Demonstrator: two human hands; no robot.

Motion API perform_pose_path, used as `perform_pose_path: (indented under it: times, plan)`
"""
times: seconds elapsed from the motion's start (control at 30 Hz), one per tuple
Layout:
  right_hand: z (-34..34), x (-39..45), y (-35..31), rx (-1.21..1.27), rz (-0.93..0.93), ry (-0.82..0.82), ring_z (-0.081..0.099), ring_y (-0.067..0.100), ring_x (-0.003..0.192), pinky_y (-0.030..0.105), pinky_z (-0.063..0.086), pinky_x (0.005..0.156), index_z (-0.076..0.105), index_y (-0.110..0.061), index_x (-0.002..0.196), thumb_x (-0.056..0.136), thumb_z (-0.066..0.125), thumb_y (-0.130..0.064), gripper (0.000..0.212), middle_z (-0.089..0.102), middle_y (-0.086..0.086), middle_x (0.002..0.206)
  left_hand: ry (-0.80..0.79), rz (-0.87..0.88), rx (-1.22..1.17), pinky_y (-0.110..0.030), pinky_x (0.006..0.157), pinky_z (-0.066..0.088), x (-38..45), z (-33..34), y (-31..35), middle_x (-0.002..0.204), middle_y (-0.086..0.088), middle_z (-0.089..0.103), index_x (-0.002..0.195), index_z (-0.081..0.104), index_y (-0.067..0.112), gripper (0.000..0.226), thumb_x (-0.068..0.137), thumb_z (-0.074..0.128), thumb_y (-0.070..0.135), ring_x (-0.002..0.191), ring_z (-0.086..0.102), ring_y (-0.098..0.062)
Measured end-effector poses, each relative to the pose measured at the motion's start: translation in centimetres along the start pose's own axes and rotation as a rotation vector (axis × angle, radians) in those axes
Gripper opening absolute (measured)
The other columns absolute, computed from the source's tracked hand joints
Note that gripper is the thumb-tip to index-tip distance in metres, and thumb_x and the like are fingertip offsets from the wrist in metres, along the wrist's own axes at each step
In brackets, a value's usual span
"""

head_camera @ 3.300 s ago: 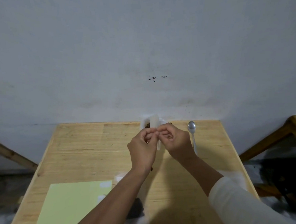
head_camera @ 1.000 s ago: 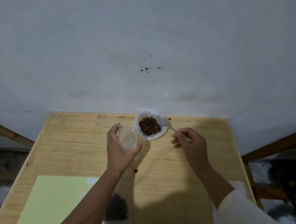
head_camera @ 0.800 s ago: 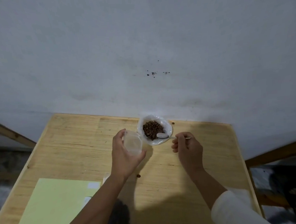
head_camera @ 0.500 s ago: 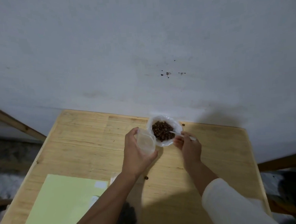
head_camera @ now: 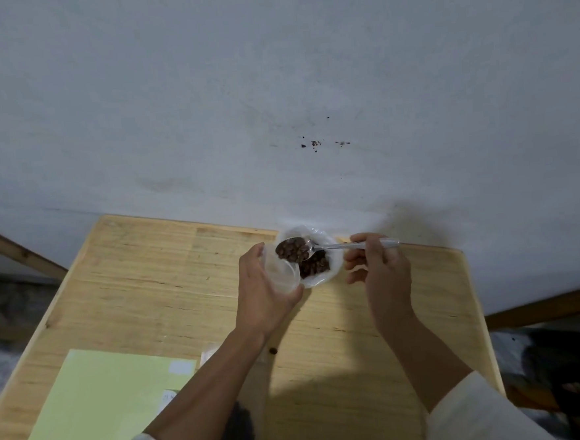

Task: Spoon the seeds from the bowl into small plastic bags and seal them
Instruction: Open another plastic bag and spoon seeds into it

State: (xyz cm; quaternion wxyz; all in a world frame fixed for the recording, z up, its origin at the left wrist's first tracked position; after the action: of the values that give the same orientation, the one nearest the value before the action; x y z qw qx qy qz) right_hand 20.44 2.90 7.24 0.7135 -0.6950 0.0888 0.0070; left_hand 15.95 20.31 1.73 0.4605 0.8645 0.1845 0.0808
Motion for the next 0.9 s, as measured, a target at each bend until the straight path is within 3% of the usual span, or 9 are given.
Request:
perform_pose_path:
  times: [0.1, 0.17, 0.27, 0.4, 0.53, 0.63, 0.73, 0.8, 0.9]
  plan:
    - [0.7, -0.8, -1.0, -0.188, -0.256, -0.051, 0.059, 0.008, 0.06, 0.021, 0.049, 0.045, 0.063, -0.015, 0.09, 0.098, 0.04, -0.013, 0.024, 0.061, 0.003, 0.069, -0.007, -0.002, 0.01, -0.01, 0.098, 0.024, 0.1, -0.1, 0.1, 0.136, -0.001, 0.033, 0.14, 0.026, 0.012, 0.1, 0.062, 0.084, 0.033, 0.117, 0.03, -0.001]
    - [0.3, -0.5, -0.8, -0.237, -0.292, 0.059, 0.059, 0.01, 0.059, 0.026, 0.05, 0.047, 0.061, -0.019, 0.088, 0.099, 0.039, -0.015, 0.024, 0.061, -0.001, 0.067, -0.002, -0.01, -0.003, -0.01, 0.097, 0.026, 0.0, -0.3, 0.0, 0.135, 0.0, 0.032, 0.14, 0.027, 0.013, 0.1, 0.061, 0.085, 0.032, 0.116, 0.031, -0.001]
    - [-0.8, 1.0, 1.2, -0.417, -0.192, 0.251, 0.062, 0.025, 0.058, 0.039, 0.053, 0.059, 0.059, -0.019, 0.083, 0.095, 0.035, -0.024, 0.027, 0.061, 0.001, 0.062, 0.019, -0.011, -0.018, -0.015, 0.097, 0.031, -0.1, -0.7, -0.3, 0.133, 0.002, 0.033, 0.138, 0.029, 0.014, 0.1, 0.058, 0.086, 0.035, 0.117, 0.036, -0.006]
    - [-0.9, 2.4, 5.2, -0.656, 0.041, 0.286, 0.062, 0.032, 0.069, 0.027, 0.04, 0.064, 0.059, -0.002, 0.087, 0.097, 0.033, -0.018, 0.033, 0.066, 0.015, 0.072, 0.027, -0.006, -0.032, -0.011, 0.095, 0.029, -0.4, -1.0, -0.3, 0.13, 0.006, 0.032, 0.138, 0.029, 0.015, 0.1, 0.058, 0.085, 0.037, 0.116, 0.033, -0.001]
    - [0.4, 2.6, 8.0, -0.371, 0.284, 0.302, 0.062, 0.016, 0.051, 0.013, 0.045, 0.045, 0.058, -0.009, 0.087, 0.099, 0.033, -0.02, 0.03, 0.066, 0.003, 0.067, 0.013, -0.005, -0.031, -0.006, 0.094, 0.027, -0.4, -1.0, -0.3, 0.133, 0.004, 0.033, 0.138, 0.029, 0.015, 0.101, 0.058, 0.083, 0.039, 0.117, 0.033, -0.002]
    - [0.7, 2.6, 9.3, -0.058, 0.454, 0.321, 0.062, 0.012, 0.048, 0.02, 0.05, 0.045, 0.061, -0.008, 0.091, 0.097, 0.04, -0.019, 0.024, 0.067, 0.004, 0.067, 0.008, -0.005, -0.021, -0.01, 0.095, 0.029, -0.4, -1.0, -0.3, 0.132, 0.005, 0.033, 0.138, 0.029, 0.015, 0.101, 0.057, 0.084, 0.039, 0.118, 0.035, -0.004]
    - [-0.2, 2.7, 8.9, 0.075, 0.471, 0.358, 0.06, 0.008, 0.043, 0.016, 0.045, 0.038, 0.061, -0.007, 0.094, 0.096, 0.041, -0.015, 0.022, 0.067, 0.002, 0.059, 0.007, 0.0, -0.026, -0.003, 0.09, 0.026, -0.4, -1.0, -0.2, 0.13, 0.006, 0.032, 0.138, 0.029, 0.015, 0.101, 0.057, 0.083, 0.04, 0.116, 0.033, -0.002]
    - [-1.0, 2.6, 7.8, 0.096, 0.441, 0.365, 0.057, 0.004, 0.039, 0.015, 0.042, 0.035, 0.061, -0.007, 0.092, 0.097, 0.041, -0.016, 0.023, 0.064, -0.003, 0.049, 0.002, 0.003, -0.018, -0.008, 0.093, 0.029, -0.4, -0.9, -0.1, 0.132, 0.003, 0.033, 0.138, 0.029, 0.014, 0.1, 0.058, 0.083, 0.039, 0.115, 0.032, -0.002]
    - [-1.2, 2.2, 5.0, 0.142, 0.354, 0.318, 0.055, 0.005, 0.04, 0.016, 0.039, 0.035, 0.06, -0.01, 0.084, 0.098, 0.04, -0.017, 0.026, 0.062, -0.003, 0.05, 0.006, 0.005, -0.011, -0.014, 0.096, 0.03, -0.3, -0.7, 0.1, 0.134, 0.0, 0.034, 0.139, 0.029, 0.013, 0.101, 0.058, 0.084, 0.038, 0.115, 0.032, -0.002]
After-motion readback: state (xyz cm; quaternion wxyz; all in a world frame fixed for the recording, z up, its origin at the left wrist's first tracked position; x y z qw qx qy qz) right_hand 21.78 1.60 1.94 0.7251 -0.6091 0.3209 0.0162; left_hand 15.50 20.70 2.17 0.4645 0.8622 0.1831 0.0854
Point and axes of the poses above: each hand's wrist, its own x-axis towards the middle knuckle, its own z-axis out of the palm, y = z × x, the point moved 4 cm from there along x, towards the middle knuckle
